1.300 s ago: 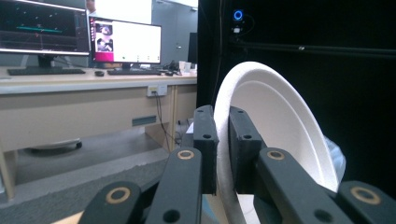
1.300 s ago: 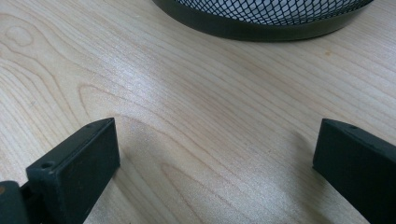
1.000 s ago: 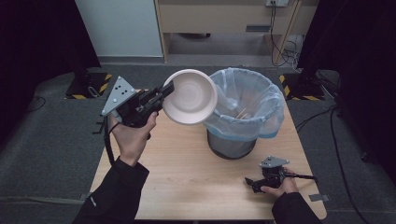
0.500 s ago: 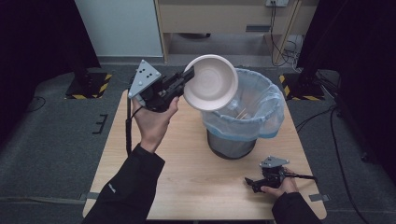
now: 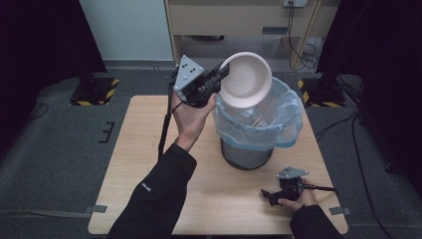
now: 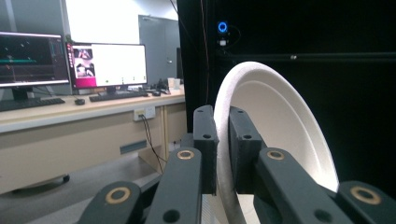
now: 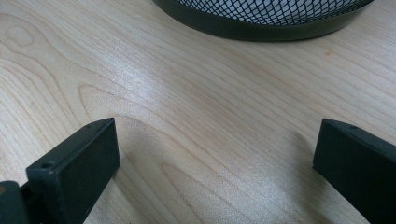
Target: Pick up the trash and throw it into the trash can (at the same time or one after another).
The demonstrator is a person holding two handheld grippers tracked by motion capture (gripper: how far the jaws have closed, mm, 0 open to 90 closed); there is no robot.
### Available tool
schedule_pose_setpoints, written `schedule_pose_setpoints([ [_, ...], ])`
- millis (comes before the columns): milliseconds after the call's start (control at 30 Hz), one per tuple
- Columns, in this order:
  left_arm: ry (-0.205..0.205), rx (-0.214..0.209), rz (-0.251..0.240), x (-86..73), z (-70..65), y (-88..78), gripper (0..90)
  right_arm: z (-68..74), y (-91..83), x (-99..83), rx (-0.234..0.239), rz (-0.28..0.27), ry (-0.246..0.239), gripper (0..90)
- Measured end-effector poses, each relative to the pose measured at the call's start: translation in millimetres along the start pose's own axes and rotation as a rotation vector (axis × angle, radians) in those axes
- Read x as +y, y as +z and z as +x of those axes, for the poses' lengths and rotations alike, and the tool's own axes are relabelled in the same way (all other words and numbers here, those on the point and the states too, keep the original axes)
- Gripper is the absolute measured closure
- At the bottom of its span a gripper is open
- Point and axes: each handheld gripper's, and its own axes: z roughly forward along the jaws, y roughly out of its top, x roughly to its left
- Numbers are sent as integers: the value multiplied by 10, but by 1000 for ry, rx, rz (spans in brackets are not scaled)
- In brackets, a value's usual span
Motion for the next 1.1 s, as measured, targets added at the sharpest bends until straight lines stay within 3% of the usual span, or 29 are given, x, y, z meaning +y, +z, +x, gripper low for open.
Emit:
schedule_pose_setpoints([
  [100, 6, 4, 9, -46, -19, 72, 830, 0, 0, 0, 0, 0, 0, 7],
  [367, 8, 16, 83, -328, -53, 515, 825, 0, 0, 0, 1, 0, -1, 7],
  [533, -24, -47, 81, -429, -38, 545, 621, 0, 0, 0, 1, 0, -1, 7],
  [667, -39, -74, 59, -429, -6, 400, 516, 0, 0, 0, 1, 0, -1, 7],
  [700, -54, -84, 61, -419, 37, 282, 447, 0, 0, 0, 1, 0, -1, 7],
  [800, -58, -80, 57, -418, 85, 142, 383, 0, 0, 0, 1, 0, 0, 7],
  [1000, -52, -57, 125, -574, 214, -305, 285, 1, 0, -1, 0, 1, 0, 7],
  [1100, -96, -61, 161, -772, 251, -548, 249, 0, -1, -1, 0, 2, -2, 7],
])
